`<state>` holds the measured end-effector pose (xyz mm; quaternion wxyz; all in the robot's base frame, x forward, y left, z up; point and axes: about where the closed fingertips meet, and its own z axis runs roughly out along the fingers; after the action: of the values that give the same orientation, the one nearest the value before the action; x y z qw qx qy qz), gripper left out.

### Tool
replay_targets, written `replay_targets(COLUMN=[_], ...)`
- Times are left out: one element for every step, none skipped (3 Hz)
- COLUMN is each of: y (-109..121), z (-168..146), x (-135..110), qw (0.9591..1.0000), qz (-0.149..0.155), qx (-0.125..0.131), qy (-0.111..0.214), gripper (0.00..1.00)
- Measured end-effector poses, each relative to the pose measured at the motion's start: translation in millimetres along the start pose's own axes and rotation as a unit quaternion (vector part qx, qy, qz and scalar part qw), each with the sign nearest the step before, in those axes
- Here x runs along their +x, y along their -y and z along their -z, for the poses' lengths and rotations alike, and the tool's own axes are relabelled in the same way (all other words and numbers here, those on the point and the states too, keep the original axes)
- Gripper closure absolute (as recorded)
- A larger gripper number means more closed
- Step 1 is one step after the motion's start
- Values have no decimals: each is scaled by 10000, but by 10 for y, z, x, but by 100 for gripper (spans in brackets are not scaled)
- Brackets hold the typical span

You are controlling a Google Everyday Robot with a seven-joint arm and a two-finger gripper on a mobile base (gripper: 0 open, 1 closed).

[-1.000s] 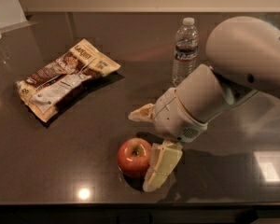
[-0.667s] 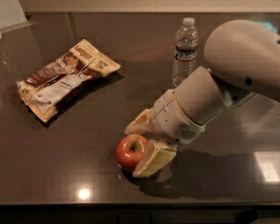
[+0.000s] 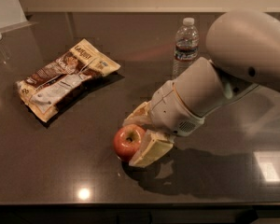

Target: Pick apple

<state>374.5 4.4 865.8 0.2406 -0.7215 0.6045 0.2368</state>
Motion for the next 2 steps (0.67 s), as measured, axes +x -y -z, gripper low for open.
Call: replay_targets(y=[172, 367], z=[171, 386], x=[-95, -219], qw=[9997, 9988], qz=[-68, -133], qx=[218, 436], qy=[-61, -202], gripper=[100, 100])
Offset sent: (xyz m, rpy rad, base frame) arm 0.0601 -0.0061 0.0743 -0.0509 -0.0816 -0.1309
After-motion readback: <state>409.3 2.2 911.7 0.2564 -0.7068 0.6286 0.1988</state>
